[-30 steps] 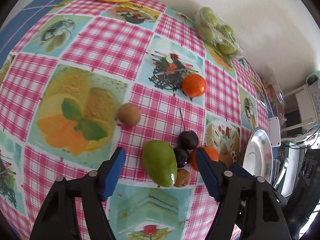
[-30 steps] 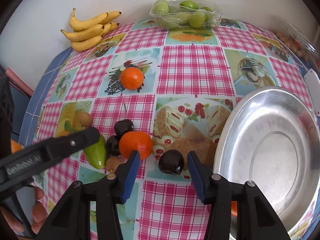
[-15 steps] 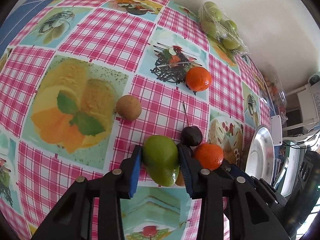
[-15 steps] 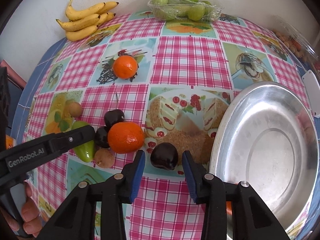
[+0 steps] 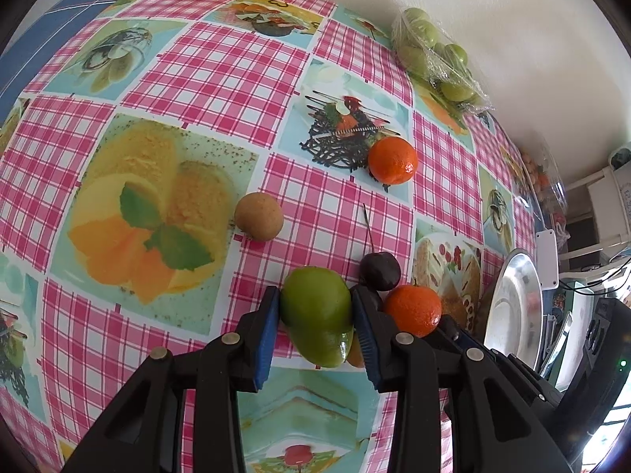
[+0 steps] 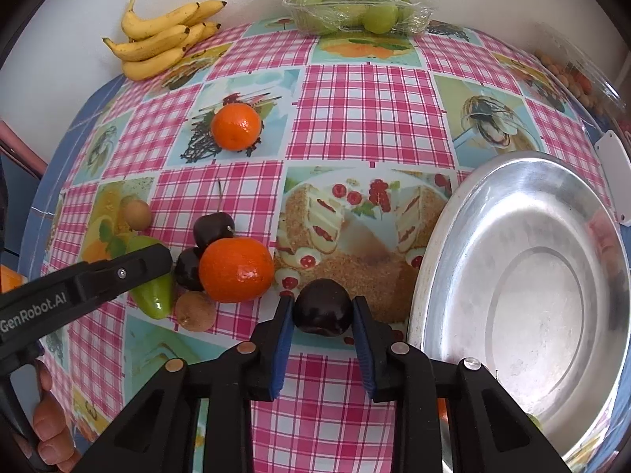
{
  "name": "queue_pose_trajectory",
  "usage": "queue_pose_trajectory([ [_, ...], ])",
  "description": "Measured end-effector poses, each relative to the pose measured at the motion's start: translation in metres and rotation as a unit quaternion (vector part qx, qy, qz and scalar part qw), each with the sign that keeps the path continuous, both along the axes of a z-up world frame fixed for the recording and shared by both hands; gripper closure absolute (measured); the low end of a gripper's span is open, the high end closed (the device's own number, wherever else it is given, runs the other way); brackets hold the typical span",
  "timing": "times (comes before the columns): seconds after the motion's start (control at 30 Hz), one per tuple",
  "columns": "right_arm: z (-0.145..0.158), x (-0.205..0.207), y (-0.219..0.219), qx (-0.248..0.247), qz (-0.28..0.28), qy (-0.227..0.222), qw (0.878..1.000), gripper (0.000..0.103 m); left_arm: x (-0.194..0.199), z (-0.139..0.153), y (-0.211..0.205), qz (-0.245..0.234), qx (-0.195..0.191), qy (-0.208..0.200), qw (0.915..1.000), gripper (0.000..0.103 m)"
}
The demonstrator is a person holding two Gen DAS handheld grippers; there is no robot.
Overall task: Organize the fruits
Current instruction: 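Grasp the dark green mango with the left gripper while right grasps the dark plum, then carry the mango and plum over the steel bowl with both grippers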
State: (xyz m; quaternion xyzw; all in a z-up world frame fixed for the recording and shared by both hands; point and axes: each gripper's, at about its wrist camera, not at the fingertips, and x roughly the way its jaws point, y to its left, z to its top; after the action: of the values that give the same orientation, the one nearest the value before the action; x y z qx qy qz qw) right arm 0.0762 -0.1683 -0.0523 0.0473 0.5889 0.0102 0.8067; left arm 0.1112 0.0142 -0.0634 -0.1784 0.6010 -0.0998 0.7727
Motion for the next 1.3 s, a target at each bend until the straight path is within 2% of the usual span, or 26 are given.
queue_pose_trajectory([
  [0.27, 0.026, -0.007, -0.006, 0.023, -0.007, -0.03, 0.999, 0.072, -0.002, 0.016, 0.002, 0.003, 0.0, -0.025, 0.9997, 0.064],
  [0.43, 0.03, -0.01, -0.014, 0.033, -0.018, -0.033, 0.999, 0.072, -0.004, 0.023, 0.0, 0.004, -0.001, -0.034, 0.9994, 0.064],
  [0.77, 0.044, -0.016, -0.044, 0.043, -0.054, -0.057, 0.996, 0.072, -0.012, 0.034, -0.034, -0.023, -0.008, -0.048, 0.9985, 0.064],
  [1.03, 0.047, -0.032, -0.098, 0.038, -0.115, -0.061, 0.991, 0.072, -0.022, 0.046, -0.084, -0.08, -0.015, -0.069, 0.9943, 0.064],
  [1.3, 0.038, -0.05, -0.152, 0.025, -0.177, -0.049, 0.983, 0.072, -0.037, 0.051, -0.142, -0.149, -0.006, -0.096, 0.9842, 0.064],
])
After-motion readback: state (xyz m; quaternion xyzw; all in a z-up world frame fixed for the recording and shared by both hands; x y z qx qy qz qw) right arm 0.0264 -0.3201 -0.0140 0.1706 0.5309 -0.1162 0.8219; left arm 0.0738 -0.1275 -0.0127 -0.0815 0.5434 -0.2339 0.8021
